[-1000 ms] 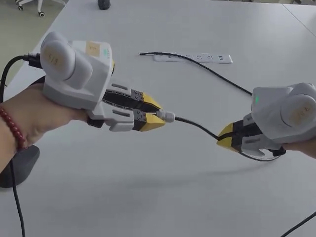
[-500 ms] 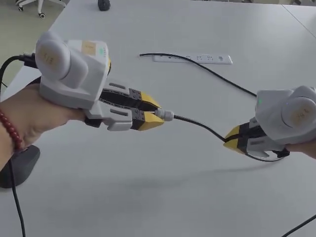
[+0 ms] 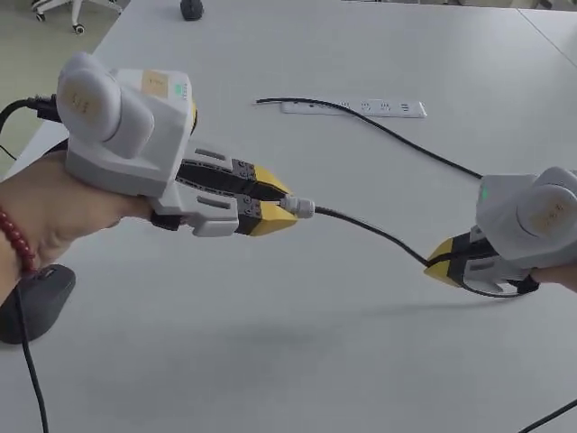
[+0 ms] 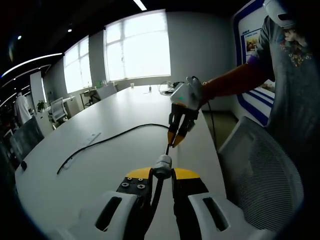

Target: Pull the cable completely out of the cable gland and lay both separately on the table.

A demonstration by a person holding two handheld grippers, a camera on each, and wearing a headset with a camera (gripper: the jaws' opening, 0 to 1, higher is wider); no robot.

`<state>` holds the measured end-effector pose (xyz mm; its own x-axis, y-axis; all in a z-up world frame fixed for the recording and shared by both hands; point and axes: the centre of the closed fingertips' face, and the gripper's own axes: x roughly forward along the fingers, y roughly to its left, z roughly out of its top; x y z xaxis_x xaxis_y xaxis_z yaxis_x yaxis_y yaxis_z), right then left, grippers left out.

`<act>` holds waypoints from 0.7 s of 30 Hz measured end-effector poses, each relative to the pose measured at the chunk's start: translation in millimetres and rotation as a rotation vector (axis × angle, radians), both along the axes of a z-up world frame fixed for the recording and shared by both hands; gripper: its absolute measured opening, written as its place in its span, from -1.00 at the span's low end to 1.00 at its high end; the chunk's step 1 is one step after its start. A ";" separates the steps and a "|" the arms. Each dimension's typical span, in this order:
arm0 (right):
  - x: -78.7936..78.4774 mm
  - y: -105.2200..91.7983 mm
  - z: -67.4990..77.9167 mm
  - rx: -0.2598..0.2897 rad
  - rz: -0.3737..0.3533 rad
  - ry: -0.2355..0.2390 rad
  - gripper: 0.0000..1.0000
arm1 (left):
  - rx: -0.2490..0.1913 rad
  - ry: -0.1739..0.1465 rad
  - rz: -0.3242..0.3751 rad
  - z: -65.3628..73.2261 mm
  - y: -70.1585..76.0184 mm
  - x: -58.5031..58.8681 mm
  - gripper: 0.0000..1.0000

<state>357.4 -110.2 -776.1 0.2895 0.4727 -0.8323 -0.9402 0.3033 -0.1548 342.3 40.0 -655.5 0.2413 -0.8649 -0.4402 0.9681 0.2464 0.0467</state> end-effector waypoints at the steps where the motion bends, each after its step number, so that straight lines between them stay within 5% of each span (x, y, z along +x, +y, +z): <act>1: 0.0 0.0 -0.3 0.002 0.000 0.002 -1.00 | 0.002 -0.001 -0.001 -0.2 -0.3 0.0 -0.69; 14: 0.1 -0.1 1.3 0.002 -0.015 0.003 -1.00 | 0.006 -0.002 0.005 -1.3 -1.6 2.4 -0.68; 21: 2.5 30.5 30.5 0.093 0.007 -0.068 -0.46 | 0.013 0.003 0.007 -4.0 -1.9 2.3 -0.68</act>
